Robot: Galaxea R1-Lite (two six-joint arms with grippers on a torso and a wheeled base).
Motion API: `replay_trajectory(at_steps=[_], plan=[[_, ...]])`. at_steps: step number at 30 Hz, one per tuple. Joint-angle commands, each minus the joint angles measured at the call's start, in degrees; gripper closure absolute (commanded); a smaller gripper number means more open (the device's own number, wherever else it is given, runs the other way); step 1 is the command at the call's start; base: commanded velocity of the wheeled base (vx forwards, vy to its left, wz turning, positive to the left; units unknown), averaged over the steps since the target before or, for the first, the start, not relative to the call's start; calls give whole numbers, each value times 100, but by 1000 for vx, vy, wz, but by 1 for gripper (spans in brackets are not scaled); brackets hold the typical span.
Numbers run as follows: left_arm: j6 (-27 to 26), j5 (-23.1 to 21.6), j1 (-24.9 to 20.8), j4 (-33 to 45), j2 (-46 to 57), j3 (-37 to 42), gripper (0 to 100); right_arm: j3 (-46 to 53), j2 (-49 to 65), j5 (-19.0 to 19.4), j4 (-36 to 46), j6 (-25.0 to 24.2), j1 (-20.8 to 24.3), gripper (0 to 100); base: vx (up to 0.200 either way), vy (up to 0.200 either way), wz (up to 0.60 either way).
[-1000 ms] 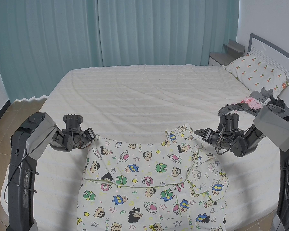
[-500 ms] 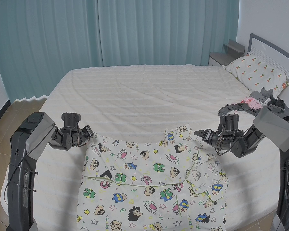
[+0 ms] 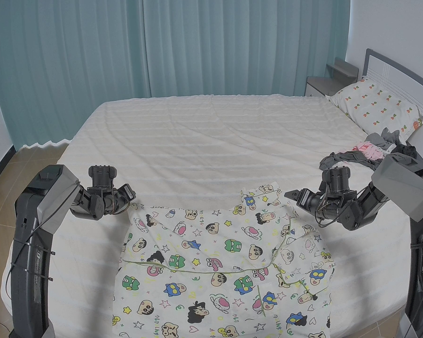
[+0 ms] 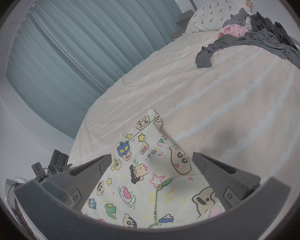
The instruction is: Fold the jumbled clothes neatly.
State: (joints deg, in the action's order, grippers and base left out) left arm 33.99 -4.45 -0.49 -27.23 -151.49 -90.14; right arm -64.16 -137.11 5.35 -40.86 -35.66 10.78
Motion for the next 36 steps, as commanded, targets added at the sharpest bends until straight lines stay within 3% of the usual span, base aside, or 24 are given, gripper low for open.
replay_trajectory(at_steps=[1,10,12,15,17,18,20,26,29,36], plan=[[29,-21,84,95,67,137,0,325,237,10,-1,15,21,0,0,0,0],[530,-689,550,315,805,796,0,1362,1028,133,-282,15,452,0,0,0,0],[618,-900,664,289,1034,1112,0,1679,1222,142,-528,6,627,0,0,0,0],[662,-1603,840,113,1728,2211,0,2127,1283,168,-651,15,970,0,0,0,0],[653,-1682,857,43,1834,2413,0,2162,1257,168,-651,15,1014,0,0,0,0],[653,-1893,866,-300,2133,3151,0,2206,1134,168,-651,15,1120,0,0,0,0],[662,-1972,866,-810,2370,3898,0,2188,975,168,-642,15,1181,0,0,0,0],[829,-2174,866,-2269,2695,5489,0,2136,756,168,-554,41,1269,0,0,0,0],[1128,-2596,866,-2902,2713,5885,0,2083,694,168,-414,41,1322,0,0,0,0],[1330,-2631,857,-3411,2669,6034,0,1793,536,168,-150,41,1445,0,0,0,0]])
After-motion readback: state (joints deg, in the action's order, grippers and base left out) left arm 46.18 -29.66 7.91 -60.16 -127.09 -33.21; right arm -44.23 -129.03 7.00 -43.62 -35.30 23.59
